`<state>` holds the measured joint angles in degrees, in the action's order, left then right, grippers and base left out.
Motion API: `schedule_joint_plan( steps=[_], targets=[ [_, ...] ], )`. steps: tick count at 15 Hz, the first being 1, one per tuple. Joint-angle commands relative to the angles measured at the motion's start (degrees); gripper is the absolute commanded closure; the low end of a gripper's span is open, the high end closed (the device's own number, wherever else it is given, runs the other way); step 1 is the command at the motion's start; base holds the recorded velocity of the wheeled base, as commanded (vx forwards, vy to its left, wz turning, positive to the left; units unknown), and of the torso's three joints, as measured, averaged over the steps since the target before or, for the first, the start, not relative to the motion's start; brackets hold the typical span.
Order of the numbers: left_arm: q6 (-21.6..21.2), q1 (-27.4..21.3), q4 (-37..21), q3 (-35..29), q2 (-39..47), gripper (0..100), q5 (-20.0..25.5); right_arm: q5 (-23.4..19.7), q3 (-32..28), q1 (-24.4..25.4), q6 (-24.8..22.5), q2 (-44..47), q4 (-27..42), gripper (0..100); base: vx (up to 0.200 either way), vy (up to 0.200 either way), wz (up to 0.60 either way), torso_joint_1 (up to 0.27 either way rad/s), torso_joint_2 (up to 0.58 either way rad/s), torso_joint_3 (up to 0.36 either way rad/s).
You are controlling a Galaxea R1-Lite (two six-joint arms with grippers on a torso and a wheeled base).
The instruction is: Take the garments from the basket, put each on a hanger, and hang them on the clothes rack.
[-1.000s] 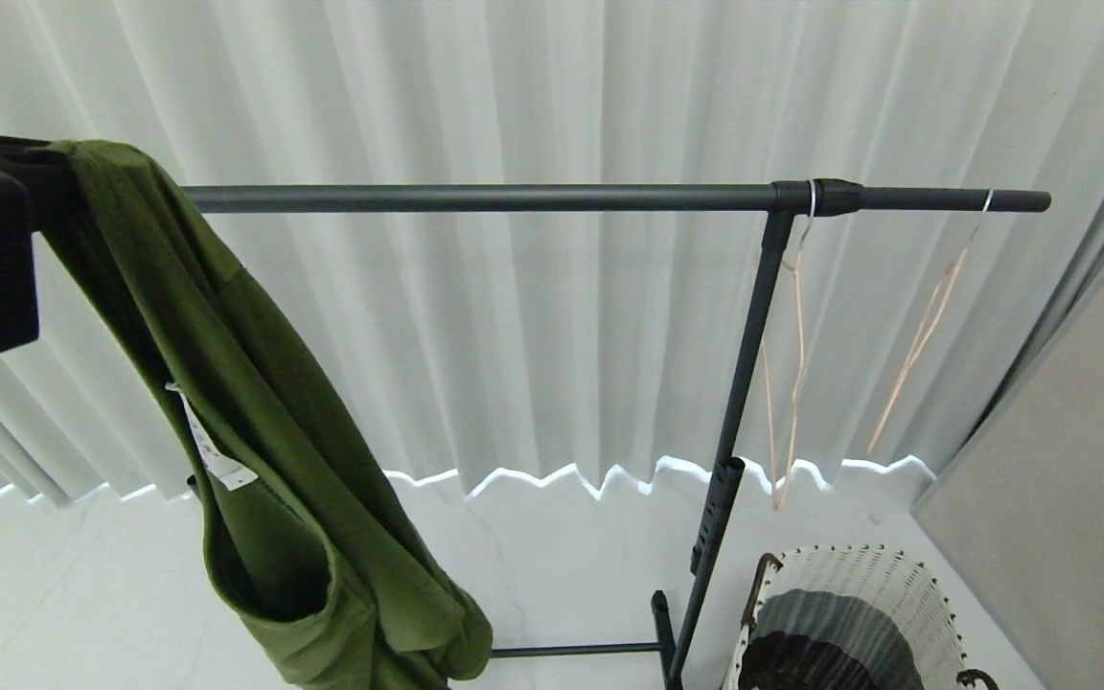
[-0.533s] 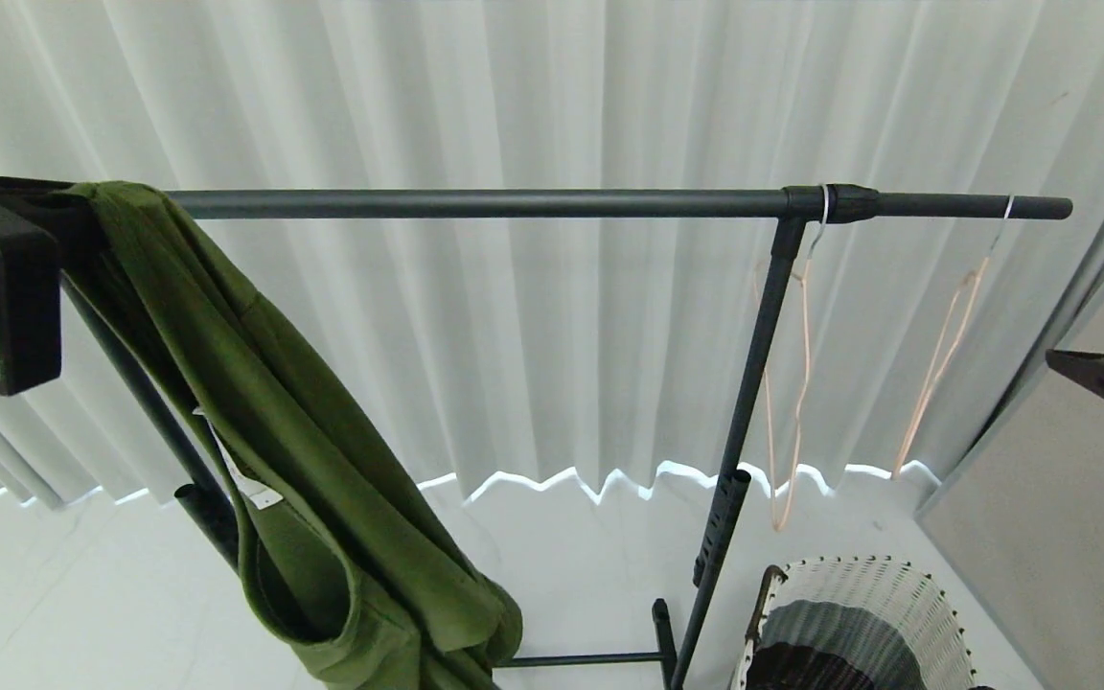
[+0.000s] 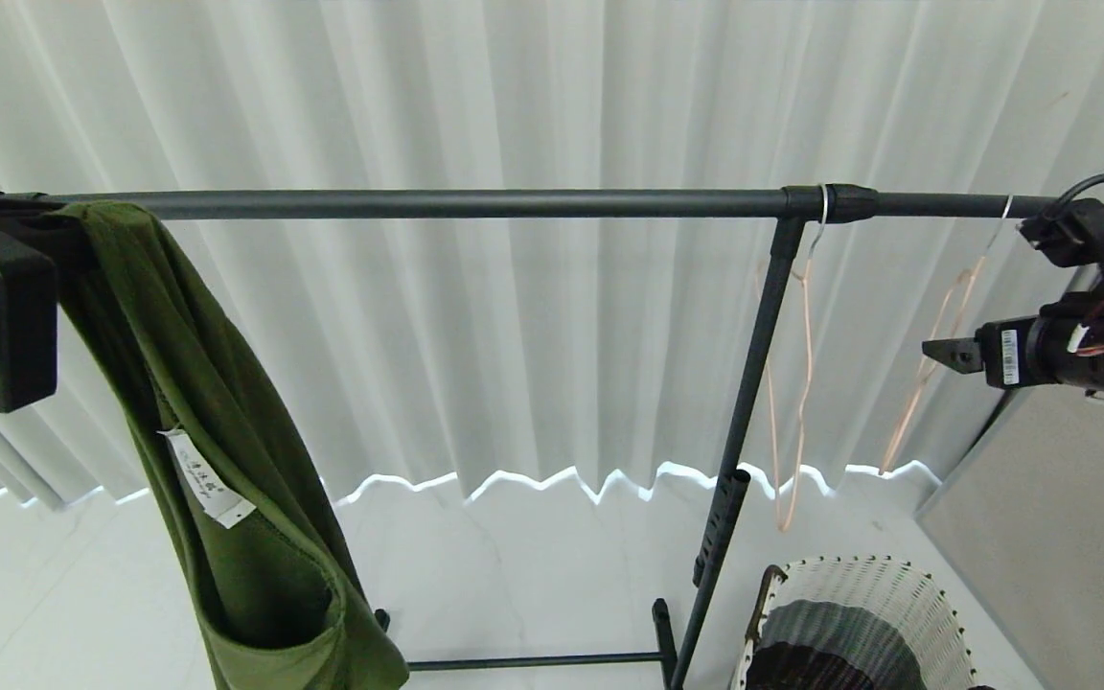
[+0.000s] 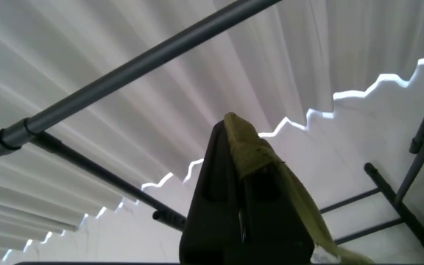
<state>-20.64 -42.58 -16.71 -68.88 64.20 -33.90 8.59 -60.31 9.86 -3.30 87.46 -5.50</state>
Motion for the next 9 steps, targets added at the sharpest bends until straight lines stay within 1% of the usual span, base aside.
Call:
schedule_joint_plan(
  steps=[1,2,9],
  targets=[
    [-0.02,0.04,0.01,0.94,-0.56,100,-0.02,3.27,-4.03,0.07,1.72,7.38,0.05,0,0.0,0.0,0.0,0.0,0.0,0.0],
    [-0.02,0.04,0.01,1.03,-0.83,100,-0.02,4.15,-4.82,0.07,2.42,8.17,0.05,0,0.0,0.0,0.0,0.0,0.0,0.0],
    [0.6,0.04,0.01,1.64,-0.83,100,0.06,4.33,-4.56,-0.19,2.51,6.68,1.37,0,0.0,0.0,0.0,0.0,0.0,0.0]
  ],
)
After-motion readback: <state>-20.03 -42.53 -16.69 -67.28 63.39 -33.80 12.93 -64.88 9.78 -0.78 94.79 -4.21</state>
